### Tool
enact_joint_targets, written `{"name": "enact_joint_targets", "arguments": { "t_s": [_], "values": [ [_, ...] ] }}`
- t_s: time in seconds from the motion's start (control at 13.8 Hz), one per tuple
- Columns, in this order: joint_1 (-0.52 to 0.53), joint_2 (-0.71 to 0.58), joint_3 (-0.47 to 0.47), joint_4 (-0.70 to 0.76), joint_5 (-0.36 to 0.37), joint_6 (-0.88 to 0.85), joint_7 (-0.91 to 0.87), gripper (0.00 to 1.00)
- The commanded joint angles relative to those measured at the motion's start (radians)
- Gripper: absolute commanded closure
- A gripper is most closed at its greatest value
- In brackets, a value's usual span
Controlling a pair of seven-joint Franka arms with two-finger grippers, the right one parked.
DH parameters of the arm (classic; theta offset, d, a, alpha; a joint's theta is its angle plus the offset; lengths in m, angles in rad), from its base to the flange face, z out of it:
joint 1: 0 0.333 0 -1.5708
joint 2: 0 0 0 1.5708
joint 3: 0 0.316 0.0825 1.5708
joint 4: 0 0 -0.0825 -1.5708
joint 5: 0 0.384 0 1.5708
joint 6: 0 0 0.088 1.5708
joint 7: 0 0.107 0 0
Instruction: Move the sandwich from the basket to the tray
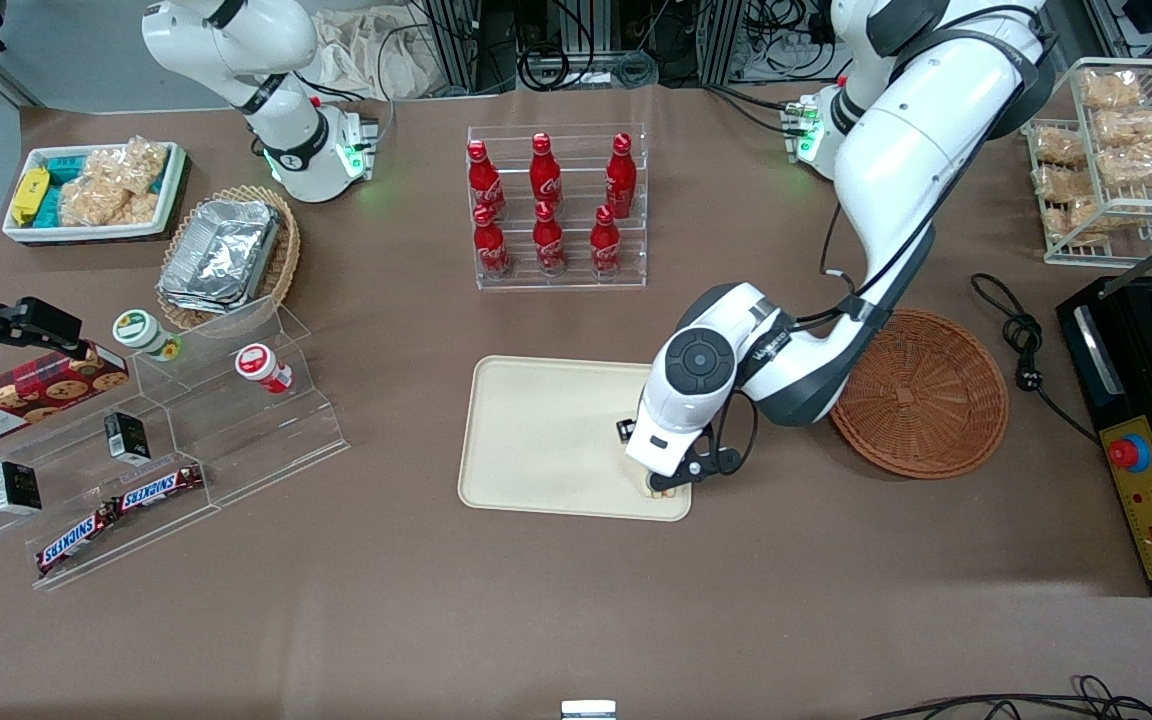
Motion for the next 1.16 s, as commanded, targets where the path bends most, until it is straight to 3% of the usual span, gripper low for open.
{"name": "enact_joint_targets", "arguments": {
  "t_s": [0.0, 0.36, 0.65, 0.87, 1.09],
  "values": [
    [0.035, -0.114, 0.004, 0.005, -0.002, -0.109, 0.017, 0.00],
    [0.151, -0.302, -0.003, -0.010, -0.098, -0.285, 0.038, 0.00],
    [0.259, -0.477, 0.009, -0.127, -0.203, -0.339, 0.234, 0.00],
    [0.258, -0.591, 0.134, -0.181, -0.328, -0.376, 0.453, 0.01],
    [0.259, -0.666, 0.245, -0.202, -0.367, -0.478, 0.716, 0.01]
  ]
}}
